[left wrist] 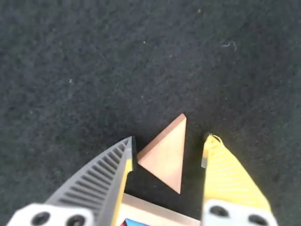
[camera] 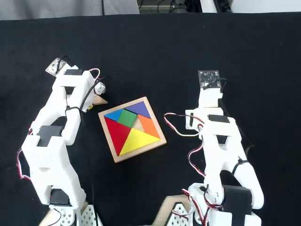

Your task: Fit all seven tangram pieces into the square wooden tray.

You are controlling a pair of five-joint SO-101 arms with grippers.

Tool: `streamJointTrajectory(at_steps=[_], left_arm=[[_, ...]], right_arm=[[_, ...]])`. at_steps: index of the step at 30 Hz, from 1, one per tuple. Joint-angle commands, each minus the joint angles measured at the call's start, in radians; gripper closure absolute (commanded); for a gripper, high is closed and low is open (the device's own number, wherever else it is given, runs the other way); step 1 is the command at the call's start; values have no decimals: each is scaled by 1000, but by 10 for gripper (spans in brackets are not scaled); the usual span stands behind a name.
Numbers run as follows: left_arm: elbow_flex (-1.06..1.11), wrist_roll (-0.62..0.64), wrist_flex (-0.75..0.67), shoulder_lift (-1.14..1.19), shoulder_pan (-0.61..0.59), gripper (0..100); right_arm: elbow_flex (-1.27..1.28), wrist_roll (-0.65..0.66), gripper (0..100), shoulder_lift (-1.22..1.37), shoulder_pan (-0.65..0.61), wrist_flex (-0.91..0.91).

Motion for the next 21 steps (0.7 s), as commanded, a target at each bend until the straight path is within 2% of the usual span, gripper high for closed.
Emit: streamJointTrajectory(at_steps=[1,4,10,17,21], left_arm=[[15,8,-8,-58,-5,762],[22,9,-8,-61,2,777],[21,9,-8,-60,10,896],[16,2,-14,-66,8,898],[-62,-130,57,-68,15,902]], right_arm=[[-54,5,913,-2,-14,-9],[-54,5,913,-2,-14,-9],[-54,5,913,-2,-14,-9],[-54,5,913,-2,-14,-9],[-54,5,913,-2,-14,-9]])
